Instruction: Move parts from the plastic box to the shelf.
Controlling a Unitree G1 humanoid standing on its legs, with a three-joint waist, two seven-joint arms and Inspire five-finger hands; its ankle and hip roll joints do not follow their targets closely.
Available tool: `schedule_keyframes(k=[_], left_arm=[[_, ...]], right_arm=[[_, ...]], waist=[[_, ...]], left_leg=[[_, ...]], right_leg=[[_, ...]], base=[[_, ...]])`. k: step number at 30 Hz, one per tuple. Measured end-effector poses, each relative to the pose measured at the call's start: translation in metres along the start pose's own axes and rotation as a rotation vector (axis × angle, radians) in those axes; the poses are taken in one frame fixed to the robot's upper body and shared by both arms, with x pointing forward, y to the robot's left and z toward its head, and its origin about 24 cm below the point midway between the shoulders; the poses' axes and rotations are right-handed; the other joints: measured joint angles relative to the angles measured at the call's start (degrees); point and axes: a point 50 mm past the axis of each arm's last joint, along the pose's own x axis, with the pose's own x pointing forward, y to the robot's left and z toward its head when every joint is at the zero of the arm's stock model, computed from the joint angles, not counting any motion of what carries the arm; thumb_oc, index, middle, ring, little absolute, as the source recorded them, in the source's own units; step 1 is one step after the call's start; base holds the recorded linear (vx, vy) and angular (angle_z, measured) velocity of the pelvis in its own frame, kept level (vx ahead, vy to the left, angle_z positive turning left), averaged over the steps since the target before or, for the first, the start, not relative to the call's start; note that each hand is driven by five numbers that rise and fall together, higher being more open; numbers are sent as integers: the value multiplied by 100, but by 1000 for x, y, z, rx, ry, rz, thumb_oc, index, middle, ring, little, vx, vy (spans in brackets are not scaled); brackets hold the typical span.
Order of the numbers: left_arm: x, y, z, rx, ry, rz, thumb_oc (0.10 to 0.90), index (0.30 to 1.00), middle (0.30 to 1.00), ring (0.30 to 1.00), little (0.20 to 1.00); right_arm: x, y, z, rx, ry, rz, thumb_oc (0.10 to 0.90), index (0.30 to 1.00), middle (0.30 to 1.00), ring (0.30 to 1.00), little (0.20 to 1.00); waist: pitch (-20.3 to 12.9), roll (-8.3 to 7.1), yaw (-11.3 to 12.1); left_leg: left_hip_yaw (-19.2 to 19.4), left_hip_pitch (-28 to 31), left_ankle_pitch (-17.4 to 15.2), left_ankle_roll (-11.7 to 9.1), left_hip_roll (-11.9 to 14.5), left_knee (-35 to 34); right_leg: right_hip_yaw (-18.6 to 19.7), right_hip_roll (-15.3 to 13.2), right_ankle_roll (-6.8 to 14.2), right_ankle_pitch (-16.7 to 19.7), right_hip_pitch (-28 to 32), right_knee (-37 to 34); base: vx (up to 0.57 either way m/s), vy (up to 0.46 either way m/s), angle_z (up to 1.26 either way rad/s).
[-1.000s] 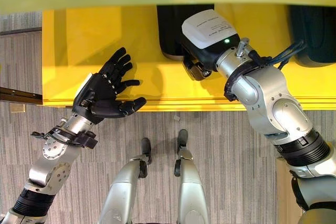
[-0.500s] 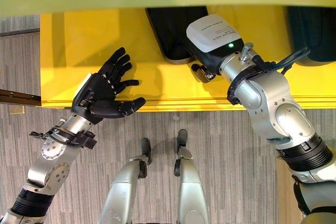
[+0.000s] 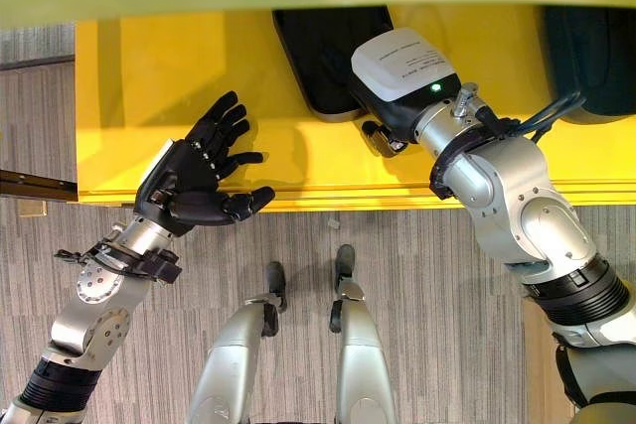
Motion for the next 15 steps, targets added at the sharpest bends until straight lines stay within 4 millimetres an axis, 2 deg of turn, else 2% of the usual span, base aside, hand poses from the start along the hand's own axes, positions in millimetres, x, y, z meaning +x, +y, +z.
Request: schedule_keyframes(k=[8,15], left_arm=[[0,0,0,-1,0,-1,900,1000,1000,1000,1000],[0,0,1,0,-1,0,900,1000,1000,1000,1000]], right_arm=[[-1,2,-1,34,24,-23,900,1000,1000,1000,1000],[-1,8,-7,193,77,-87,900,1000,1000,1000,1000]], waist=[[-1,1,-1],[-1,3,-15]], left_leg=[[8,-9,-8,6,-1,19],[37,-44,-39,15,2,80]], right_leg=[[14,-3,13,-20,-20,29],[54,-6,41,-45,-64,67]], base=[[0,0,0],[3,5,-2]])
